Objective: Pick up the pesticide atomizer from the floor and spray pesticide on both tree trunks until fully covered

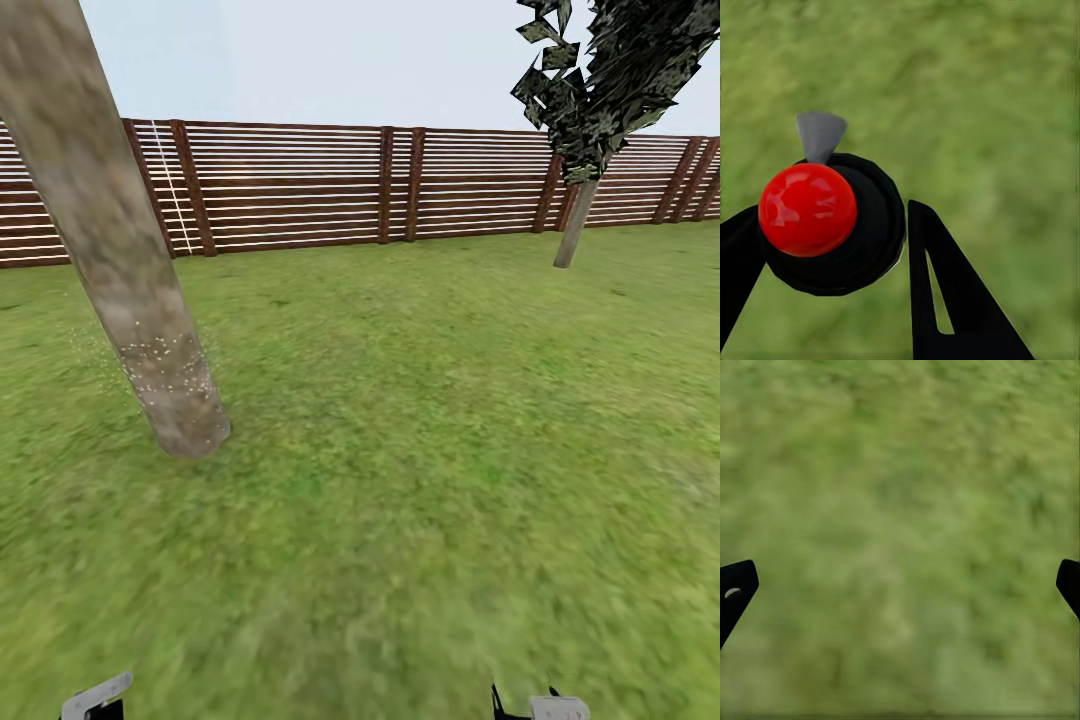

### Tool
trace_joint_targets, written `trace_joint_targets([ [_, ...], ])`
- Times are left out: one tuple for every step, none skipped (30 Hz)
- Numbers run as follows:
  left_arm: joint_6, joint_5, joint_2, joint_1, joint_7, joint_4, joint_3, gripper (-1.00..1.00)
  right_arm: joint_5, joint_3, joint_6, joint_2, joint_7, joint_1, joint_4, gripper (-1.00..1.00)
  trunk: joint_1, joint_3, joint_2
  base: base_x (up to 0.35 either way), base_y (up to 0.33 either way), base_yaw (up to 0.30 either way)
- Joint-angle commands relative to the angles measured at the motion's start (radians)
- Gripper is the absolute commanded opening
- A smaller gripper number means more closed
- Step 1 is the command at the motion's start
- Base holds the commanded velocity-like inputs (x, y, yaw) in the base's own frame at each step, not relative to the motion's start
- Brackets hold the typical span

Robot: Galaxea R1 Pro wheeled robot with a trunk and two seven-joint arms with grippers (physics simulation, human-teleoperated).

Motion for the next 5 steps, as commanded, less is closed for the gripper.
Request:
trace_joint_targets([
  [-0.002,0.002,0.001,0.0,0.006,-0.001,-0.008,-1.0,0.011,-0.005,-0.002,0.0,-0.006,-0.001,0.001,1.0,0.0,-0.001,0.0,0.0,0.0,0.0],
  [-0.002,0.002,0.001,0.0,0.006,-0.001,-0.008,-1.0,0.011,-0.005,-0.002,0.0,-0.006,-0.001,0.001,1.0,0.0,-0.001,0.0,0.0,0.0,0.0],
  [-0.002,0.002,0.002,0.0,0.006,-0.002,-0.008,-1.0,0.011,-0.005,-0.002,0.0,-0.006,-0.001,0.001,1.0,0.0,-0.001,0.0,0.0,0.0,0.0],
  [-0.002,0.002,0.002,0.0,0.006,-0.003,-0.008,-1.0,0.011,-0.005,-0.002,0.0,-0.006,-0.001,0.001,1.0,0.0,-0.001,0.0,0.0,0.0,0.0],
  [-0.003,0.002,0.004,0.0,0.006,-0.003,-0.008,-1.0,0.011,-0.005,-0.002,0.0,-0.006,-0.001,0.001,1.0,0.0,-0.001,0.0,0.0,0.0,0.0],
])
